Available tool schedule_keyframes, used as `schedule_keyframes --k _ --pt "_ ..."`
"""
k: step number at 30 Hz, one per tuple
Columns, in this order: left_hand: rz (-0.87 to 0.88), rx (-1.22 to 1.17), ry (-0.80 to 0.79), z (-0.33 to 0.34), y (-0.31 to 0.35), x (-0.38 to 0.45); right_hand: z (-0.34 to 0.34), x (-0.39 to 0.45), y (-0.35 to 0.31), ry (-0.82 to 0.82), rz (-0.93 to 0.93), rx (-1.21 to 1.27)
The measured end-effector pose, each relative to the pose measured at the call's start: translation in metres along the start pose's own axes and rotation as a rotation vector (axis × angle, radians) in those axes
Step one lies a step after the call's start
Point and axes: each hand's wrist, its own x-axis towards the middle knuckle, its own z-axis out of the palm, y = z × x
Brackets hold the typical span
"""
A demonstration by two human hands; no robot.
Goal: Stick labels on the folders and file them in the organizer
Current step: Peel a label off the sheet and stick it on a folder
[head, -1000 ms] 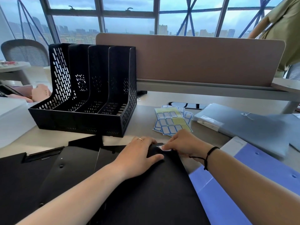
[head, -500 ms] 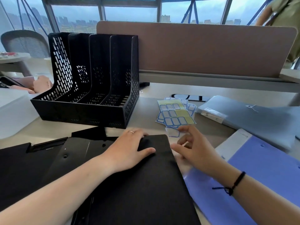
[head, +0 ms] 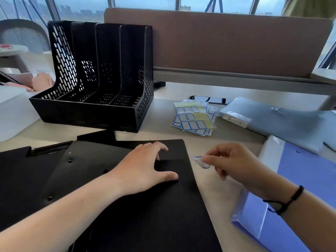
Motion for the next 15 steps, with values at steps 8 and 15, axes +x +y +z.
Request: schedule_keyframes --k 8,15 --pt "0.007 -0.096 -0.073 -0.014 0.010 -0.007 0.045 0.000 -0.012 -0.042 -0.021 0.044" --pt "-0.055 -0.268 -0.152 -0.022 0.005 -0.007 0.043 -0.007 -0.011 -0.070 -0.094 -0.026"
